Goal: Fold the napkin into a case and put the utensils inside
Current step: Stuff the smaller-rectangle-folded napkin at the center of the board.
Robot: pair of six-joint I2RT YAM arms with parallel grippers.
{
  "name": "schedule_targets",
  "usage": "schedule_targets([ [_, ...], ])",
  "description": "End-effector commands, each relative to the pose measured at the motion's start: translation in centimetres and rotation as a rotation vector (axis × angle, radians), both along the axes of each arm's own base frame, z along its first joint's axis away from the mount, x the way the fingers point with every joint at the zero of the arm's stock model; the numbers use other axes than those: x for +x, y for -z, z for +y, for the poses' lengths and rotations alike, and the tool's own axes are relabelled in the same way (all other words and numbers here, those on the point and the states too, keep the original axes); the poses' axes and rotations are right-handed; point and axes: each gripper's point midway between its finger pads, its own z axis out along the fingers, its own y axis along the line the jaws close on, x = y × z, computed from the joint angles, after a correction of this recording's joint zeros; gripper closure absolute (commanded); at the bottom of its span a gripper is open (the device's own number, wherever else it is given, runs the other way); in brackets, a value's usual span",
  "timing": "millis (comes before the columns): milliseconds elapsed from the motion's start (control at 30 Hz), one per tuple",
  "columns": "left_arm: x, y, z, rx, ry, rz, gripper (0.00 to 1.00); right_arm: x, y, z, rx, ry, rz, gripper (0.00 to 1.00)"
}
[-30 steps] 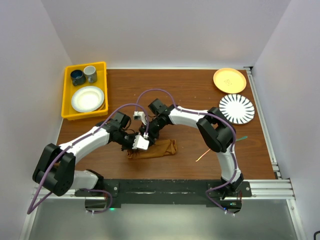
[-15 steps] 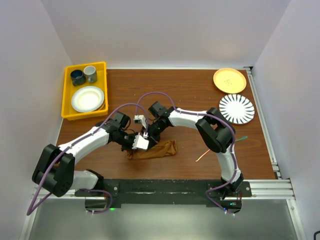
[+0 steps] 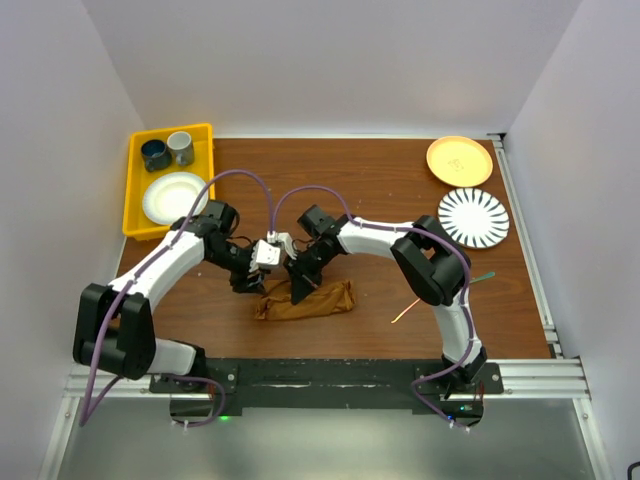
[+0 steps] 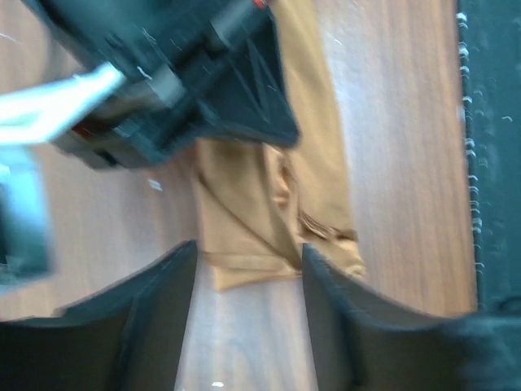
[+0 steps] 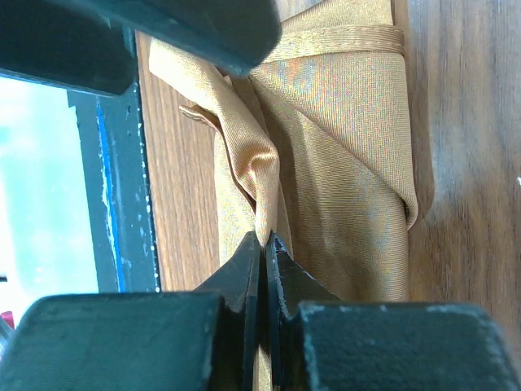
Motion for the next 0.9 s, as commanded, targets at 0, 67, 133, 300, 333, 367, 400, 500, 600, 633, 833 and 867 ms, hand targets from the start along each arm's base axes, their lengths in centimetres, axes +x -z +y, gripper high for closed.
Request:
schedule_targets([
  [0,-2.7,0.2,0.2,-0.026,0.050,0.097,0.36,-0.4,-1.1,0.3,0.060,-0.015,0.011,1.00],
  [67,-3.2,0.6,0.4,-0.017,0.049,0.115,0.36,-0.2,-1.7,0.5,0.074,-0.011,0.003,1.00],
  [133,-3.7,0.9,0.5,-0.014,0.057,0.127,0.36,0.0,-1.8,0.5,0.078,-0.002,0.005,1.00],
  [300,-3.5,0.9,0.3,-0.025,0.055,0.128,0.39,0.4,-2.3,0.4,0.092,0.011,0.008,1.00],
  [333,-3.4,1.0,0.2,-0.024,0.049,0.133,0.39,0.4,-2.4,0.4,0.098,0.014,0.009,1.00],
  [367,-3.3,0.9,0.1,-0.028,0.042,0.133,0.39,0.5,-2.5,0.4,0.101,0.017,0.009,1.00],
  [400,-3.0,0.9,0.0,-0.035,0.038,0.126,0.39,0.5,-2.5,0.3,0.101,0.019,0.012,1.00],
  [500,-2.5,1.0,-0.4,-0.038,0.027,0.118,0.38,0.5,-2.7,0.4,0.105,0.019,0.012,1.00],
  [600,-2.3,1.3,-0.8,-0.028,0.014,0.109,0.38,0.5,-2.6,0.2,0.103,0.022,0.018,1.00],
  [633,-2.5,1.5,-0.8,-0.025,0.007,0.112,0.37,0.5,-2.6,0.2,0.105,0.021,0.014,1.00],
  [833,-1.9,2.2,-1.3,0.004,-0.024,0.071,0.42,0.6,-2.7,0.2,0.111,0.022,0.013,1.00],
  [867,-2.1,2.4,-1.4,0.013,-0.020,0.072,0.43,0.6,-2.7,0.2,0.112,0.021,0.014,1.00],
])
